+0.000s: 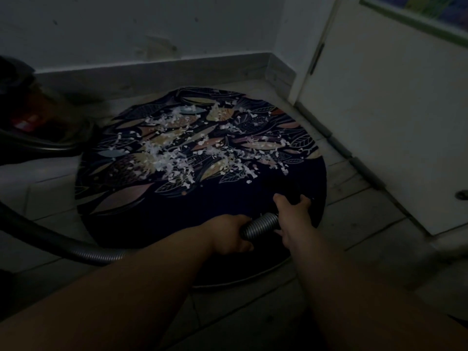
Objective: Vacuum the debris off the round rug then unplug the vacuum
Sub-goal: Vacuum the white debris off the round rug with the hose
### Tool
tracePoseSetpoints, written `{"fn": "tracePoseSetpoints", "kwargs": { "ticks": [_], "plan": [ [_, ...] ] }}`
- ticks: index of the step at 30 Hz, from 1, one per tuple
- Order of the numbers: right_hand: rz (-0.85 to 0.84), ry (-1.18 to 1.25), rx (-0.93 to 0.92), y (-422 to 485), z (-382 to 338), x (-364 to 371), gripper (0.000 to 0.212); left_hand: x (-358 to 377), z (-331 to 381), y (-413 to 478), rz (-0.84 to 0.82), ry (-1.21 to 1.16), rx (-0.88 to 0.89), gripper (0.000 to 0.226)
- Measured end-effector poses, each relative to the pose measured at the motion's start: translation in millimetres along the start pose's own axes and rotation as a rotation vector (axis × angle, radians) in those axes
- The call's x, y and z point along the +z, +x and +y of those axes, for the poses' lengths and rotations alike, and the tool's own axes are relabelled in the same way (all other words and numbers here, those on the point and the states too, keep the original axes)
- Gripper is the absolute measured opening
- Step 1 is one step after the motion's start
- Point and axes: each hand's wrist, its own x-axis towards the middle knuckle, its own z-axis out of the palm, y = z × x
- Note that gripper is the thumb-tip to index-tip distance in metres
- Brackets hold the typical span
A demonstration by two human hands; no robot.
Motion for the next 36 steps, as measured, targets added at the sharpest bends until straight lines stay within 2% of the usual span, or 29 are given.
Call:
{"fn": "tracePoseSetpoints", "kwargs": {
  "ticks": [13, 23, 36],
  "plan": [
    [-0.144, -0.072, 0.023, 7.5, -12.0, 26.4, 0.077, -13.0, -17.6, -10.5, 0.041, -0.055, -0.048, 0.058],
    [-0.019, -0.072, -0.047, 2.0, -11.8, 13.0, 0.075, -10.2, -8.2, -8.7, 0.020, -0.090, -0.022, 0.065],
    [-0.152, -0.125, 0.029, -6.9, -10.4, 36.2, 0.078, -14.6, -23.1, -32.2, 0.062, -0.071, -0.048, 0.049]
  ]
}}
